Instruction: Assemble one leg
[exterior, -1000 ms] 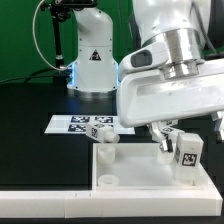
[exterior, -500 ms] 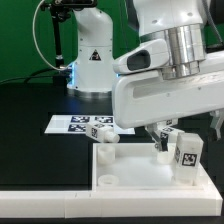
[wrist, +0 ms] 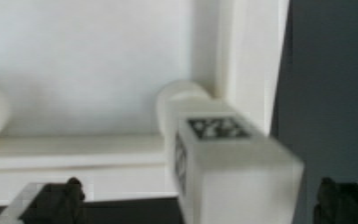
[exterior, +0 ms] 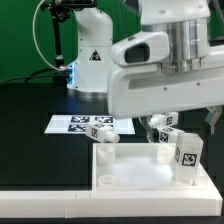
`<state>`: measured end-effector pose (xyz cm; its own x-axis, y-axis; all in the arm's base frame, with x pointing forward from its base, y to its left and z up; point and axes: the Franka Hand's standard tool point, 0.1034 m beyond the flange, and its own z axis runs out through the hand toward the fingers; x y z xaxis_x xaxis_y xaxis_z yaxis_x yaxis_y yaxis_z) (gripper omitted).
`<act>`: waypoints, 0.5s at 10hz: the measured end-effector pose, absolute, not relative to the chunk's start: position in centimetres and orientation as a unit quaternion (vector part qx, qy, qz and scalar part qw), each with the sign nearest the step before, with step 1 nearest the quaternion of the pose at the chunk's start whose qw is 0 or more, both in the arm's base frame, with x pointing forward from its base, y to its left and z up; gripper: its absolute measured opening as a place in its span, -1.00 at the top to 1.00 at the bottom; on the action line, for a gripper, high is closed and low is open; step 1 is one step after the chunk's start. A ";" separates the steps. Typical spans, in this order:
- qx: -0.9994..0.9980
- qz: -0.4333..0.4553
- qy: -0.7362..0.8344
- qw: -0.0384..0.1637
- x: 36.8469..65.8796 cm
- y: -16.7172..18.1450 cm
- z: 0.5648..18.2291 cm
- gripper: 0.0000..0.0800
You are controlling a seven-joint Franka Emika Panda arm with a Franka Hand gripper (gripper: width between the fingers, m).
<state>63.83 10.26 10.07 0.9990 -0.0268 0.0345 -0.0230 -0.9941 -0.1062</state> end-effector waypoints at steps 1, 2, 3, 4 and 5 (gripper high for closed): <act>-0.997 -0.019 0.066 0.043 63.9 10.6 9.6 -0.62; -0.996 -0.061 0.048 0.043 64.5 10.0 8.7 -0.62; -0.996 -0.057 0.050 0.041 63.9 9.8 8.2 -0.62; -0.996 -0.059 0.049 0.042 64.1 9.9 8.4 -0.62; -0.996 -0.059 0.049 0.042 64.1 9.9 8.3 -0.62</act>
Offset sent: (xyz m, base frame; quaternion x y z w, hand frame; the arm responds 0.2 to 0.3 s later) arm 0.0000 0.0000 0.0000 0.0000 0.0000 0.0000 1.0000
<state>64.08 9.87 8.34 0.9883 -0.1027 0.1128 -0.0929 -0.9917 -0.0887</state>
